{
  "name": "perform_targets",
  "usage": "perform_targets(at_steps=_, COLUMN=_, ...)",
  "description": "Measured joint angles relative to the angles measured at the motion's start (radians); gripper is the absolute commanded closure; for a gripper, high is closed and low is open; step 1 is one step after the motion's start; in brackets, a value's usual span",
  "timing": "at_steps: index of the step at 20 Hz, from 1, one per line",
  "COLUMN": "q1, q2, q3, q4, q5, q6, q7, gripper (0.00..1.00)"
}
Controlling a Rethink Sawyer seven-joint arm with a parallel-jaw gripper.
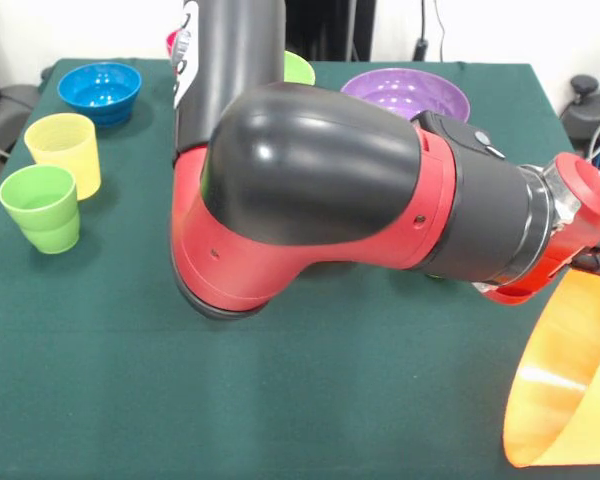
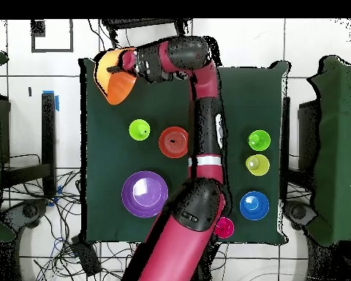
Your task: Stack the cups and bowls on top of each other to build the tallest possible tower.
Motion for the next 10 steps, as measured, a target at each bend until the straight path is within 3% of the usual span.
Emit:
perform_targets(at_steps=5, q1=0.001, q2=0.01, q3=0.019, q4=-0.01, q5=-0.003, q6=0.041, q7=0.0, gripper=1.0)
perform_targets(at_steps=10, q1=0.0, q2=0.025, q3=0.069, q4=-0.034, q5=-0.03, q6=0.152, q7=0.0, gripper=1.0)
